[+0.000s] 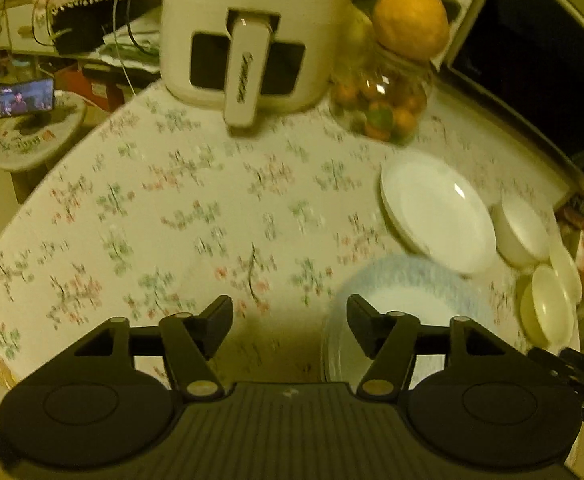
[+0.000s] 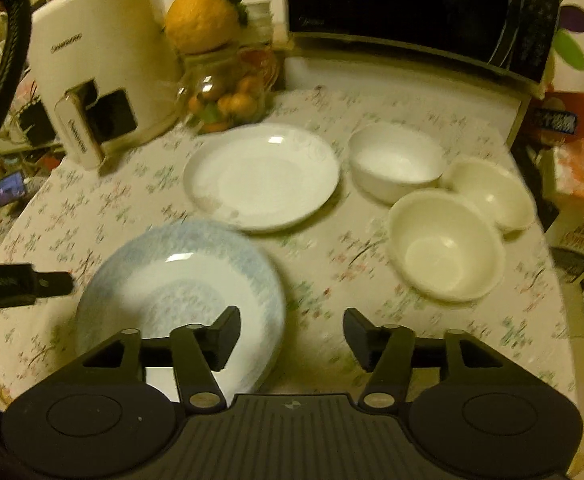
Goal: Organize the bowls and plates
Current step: 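Open both grippers and withdraw from the stacked plates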
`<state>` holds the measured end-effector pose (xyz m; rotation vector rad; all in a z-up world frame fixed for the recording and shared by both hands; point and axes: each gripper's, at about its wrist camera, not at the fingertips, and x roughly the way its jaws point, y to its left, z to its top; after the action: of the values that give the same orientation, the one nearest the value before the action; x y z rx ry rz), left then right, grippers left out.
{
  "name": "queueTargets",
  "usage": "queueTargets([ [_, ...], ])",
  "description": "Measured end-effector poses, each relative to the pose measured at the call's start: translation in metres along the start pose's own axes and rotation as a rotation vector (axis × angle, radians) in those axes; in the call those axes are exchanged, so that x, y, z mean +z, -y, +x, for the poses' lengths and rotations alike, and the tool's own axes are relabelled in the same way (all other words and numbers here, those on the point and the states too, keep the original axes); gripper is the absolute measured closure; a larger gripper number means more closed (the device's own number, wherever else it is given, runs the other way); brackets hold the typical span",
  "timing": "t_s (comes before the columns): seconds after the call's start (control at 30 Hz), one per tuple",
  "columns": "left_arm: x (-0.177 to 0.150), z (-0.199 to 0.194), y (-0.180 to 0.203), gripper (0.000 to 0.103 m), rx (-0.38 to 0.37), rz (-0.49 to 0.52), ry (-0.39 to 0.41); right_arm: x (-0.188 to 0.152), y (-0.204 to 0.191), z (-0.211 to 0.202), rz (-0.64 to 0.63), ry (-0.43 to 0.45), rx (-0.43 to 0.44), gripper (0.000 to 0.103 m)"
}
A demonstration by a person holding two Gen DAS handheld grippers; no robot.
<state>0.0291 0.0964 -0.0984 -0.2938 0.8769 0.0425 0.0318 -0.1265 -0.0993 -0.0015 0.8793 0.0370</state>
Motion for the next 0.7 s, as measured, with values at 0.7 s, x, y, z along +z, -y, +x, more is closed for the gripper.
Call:
queueTargets([
  [0.7, 0.024, -0.008, 0.046, 0.034, -0.049, 0.172, 0.047, 0.029, 0.060, -0.006, 0.230, -0.051, 0.085, 0.032],
])
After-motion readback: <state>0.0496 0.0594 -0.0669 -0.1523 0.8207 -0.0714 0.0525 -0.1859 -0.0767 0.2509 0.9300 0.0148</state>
